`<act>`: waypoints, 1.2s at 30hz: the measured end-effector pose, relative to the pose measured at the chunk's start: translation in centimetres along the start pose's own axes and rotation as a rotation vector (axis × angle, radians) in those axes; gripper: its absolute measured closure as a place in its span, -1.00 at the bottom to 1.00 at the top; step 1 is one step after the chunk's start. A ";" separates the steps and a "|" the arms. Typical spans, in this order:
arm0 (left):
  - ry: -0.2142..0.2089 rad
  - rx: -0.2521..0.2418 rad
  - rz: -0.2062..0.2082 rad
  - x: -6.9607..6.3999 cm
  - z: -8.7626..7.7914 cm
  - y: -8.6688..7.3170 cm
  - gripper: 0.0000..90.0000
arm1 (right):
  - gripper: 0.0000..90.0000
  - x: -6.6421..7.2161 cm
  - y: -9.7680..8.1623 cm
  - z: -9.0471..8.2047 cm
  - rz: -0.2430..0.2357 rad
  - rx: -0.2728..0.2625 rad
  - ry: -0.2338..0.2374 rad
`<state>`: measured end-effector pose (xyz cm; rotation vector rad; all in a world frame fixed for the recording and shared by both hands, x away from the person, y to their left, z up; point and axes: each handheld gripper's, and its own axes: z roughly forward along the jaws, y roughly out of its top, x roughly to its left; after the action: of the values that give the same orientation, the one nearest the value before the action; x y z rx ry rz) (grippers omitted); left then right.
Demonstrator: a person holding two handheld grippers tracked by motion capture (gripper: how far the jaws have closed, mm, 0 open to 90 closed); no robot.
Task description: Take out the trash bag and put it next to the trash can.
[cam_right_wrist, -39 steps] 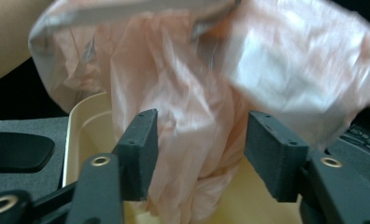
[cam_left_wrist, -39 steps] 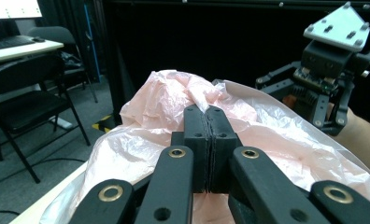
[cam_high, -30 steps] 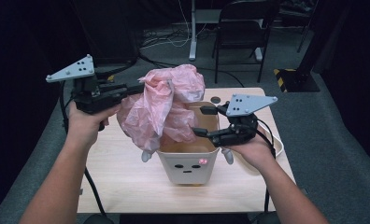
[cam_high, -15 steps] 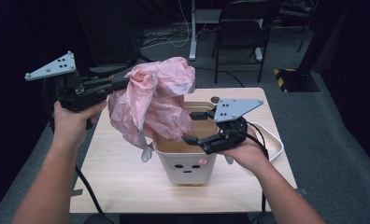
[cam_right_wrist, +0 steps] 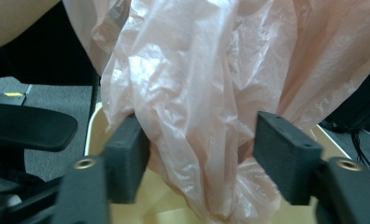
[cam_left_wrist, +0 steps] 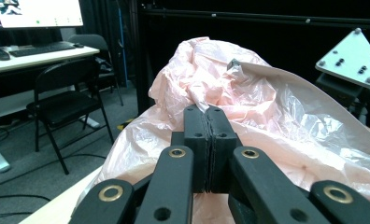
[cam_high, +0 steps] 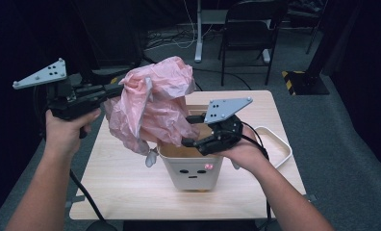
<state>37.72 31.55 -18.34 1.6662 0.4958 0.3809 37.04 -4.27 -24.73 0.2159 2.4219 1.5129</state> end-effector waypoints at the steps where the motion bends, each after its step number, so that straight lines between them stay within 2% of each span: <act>1: -0.001 0.002 -0.002 0.0 -0.1 -0.2 0.98 | -0.11 0.0 0.0 0.1 -0.002 0.006 -0.001; 8: -0.018 0.005 -0.013 0.1 0.0 -0.9 0.98 | 0.46 -0.3 0.1 0.3 0.005 0.040 -0.009; 14: -0.035 0.010 -0.008 -0.3 0.4 -1.1 0.98 | 0.86 -0.5 -0.2 0.1 0.020 0.020 -0.010; 24: -0.068 0.015 0.002 -0.9 1.5 -1.2 0.98 | 0.96 -0.4 -0.1 -0.5 0.016 -0.028 -0.026; 25: -0.073 0.013 0.003 -1.0 1.7 -1.1 0.98 | 0.97 -0.5 0.0 -0.8 0.019 -0.047 -0.031; 36: -0.133 0.017 0.033 -2.4 4.5 0.0 0.98 | 0.97 -1.1 0.5 -1.6 0.046 -0.116 -0.042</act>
<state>37.99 26.50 -18.91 1.7052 0.3741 0.2883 37.56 -5.68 -23.42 0.2782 2.3038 1.6458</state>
